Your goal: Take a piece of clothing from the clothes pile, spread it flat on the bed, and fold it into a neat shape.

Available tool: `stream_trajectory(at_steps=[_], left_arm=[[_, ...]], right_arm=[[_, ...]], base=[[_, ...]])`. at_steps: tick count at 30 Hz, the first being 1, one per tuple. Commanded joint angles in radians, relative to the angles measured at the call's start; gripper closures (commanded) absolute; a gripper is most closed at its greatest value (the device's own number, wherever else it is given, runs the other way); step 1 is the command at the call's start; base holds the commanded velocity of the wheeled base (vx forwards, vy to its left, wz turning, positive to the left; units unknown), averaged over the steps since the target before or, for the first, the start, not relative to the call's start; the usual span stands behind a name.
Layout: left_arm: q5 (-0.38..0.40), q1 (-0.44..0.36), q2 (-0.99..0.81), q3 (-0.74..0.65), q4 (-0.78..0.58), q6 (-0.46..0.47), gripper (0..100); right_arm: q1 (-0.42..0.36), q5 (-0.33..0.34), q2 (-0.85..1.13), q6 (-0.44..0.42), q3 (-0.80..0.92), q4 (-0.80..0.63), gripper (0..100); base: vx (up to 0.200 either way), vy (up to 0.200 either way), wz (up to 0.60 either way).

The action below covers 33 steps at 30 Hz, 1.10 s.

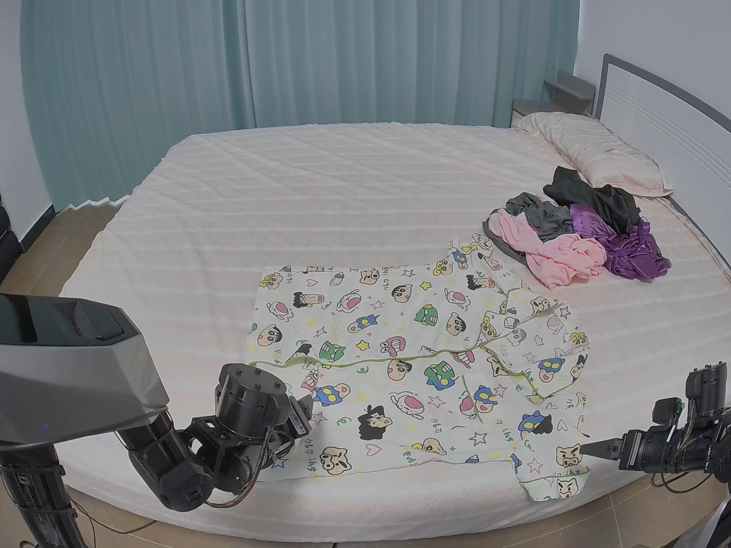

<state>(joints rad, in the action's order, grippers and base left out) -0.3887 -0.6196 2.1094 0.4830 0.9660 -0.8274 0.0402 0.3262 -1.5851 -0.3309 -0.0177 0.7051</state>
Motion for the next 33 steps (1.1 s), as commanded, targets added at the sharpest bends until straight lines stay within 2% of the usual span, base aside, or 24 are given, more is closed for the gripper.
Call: stream_trajectory(at_steps=[1,19,20,33], left_arm=[[0.005,0.006,-0.003,0.002,0.002,-0.006,0],[0.044,0.006,0.06,0.046,0.002,-0.009,0],[0.044,0.008,0.067,0.045,0.004,-0.01,100],[0.036,-0.006,0.049,0.046,-0.001,-0.013,100]], right_arm=[[0.0,0.001,-0.001,0.0,0.015,0.001,0],[0.0,0.001,0.001,0.0,0.015,0.001,0],[0.0,0.001,0.001,0.0,0.015,0.001,0],[0.0,0.001,0.014,0.0,0.015,0.001,0]], base=[[0.0,0.0,0.0],[0.0,0.0,0.0],[0.0,0.0,0.0],[0.0,0.0,0.0]])
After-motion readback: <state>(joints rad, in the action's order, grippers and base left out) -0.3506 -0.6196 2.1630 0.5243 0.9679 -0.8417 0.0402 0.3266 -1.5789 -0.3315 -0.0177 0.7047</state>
